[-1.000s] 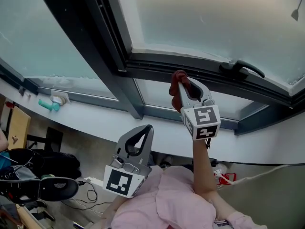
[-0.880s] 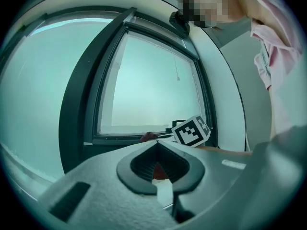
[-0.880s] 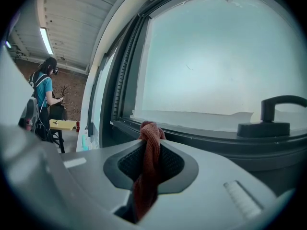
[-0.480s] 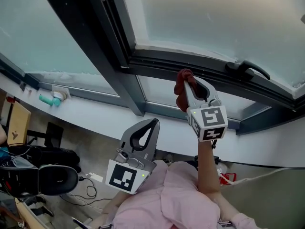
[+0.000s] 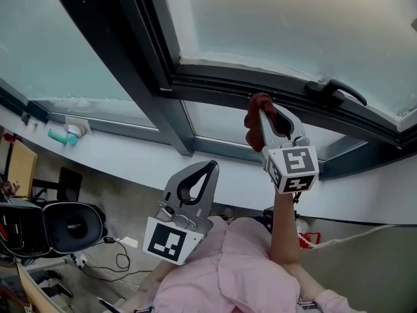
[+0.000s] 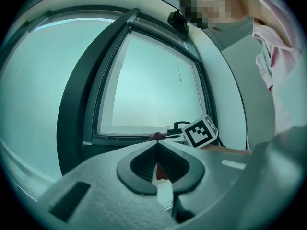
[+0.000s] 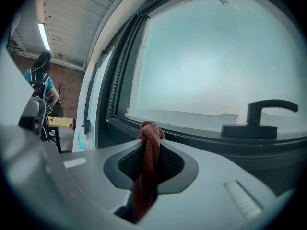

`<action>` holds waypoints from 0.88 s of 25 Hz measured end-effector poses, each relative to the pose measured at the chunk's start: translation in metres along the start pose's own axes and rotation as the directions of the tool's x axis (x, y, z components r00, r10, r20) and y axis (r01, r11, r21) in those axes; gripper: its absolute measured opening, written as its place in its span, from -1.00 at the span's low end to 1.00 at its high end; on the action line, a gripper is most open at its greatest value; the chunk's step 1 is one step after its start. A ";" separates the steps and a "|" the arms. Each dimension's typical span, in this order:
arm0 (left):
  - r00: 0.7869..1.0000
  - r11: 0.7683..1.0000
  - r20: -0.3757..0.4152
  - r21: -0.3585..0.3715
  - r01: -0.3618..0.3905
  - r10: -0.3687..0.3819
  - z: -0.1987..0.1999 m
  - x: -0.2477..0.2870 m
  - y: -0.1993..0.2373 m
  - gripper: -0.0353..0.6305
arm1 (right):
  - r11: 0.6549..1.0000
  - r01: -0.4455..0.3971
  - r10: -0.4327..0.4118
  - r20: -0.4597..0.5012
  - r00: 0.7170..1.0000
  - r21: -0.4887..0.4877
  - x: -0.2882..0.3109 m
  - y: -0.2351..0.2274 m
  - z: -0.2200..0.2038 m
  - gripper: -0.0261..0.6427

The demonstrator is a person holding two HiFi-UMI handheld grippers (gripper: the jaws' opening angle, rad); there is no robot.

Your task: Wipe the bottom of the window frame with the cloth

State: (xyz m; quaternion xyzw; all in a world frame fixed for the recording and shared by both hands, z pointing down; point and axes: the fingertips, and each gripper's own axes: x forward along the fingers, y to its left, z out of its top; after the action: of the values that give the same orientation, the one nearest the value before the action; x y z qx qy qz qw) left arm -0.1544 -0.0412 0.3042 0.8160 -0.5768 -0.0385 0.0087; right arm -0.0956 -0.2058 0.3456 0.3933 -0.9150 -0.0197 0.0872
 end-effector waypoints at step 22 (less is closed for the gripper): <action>1.000 1.000 -0.024 -0.002 0.004 -0.004 -0.007 -0.002 0.002 -0.90 | 0.996 0.089 -0.089 -0.004 0.996 0.031 -0.021 -0.032 -0.006 -0.74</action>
State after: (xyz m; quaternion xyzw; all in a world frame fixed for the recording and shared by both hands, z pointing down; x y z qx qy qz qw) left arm -0.1564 -0.0399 0.3116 0.8174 -0.5751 -0.0290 0.0164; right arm -0.0576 -0.2126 0.3447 0.4352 -0.8966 -0.0087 0.0814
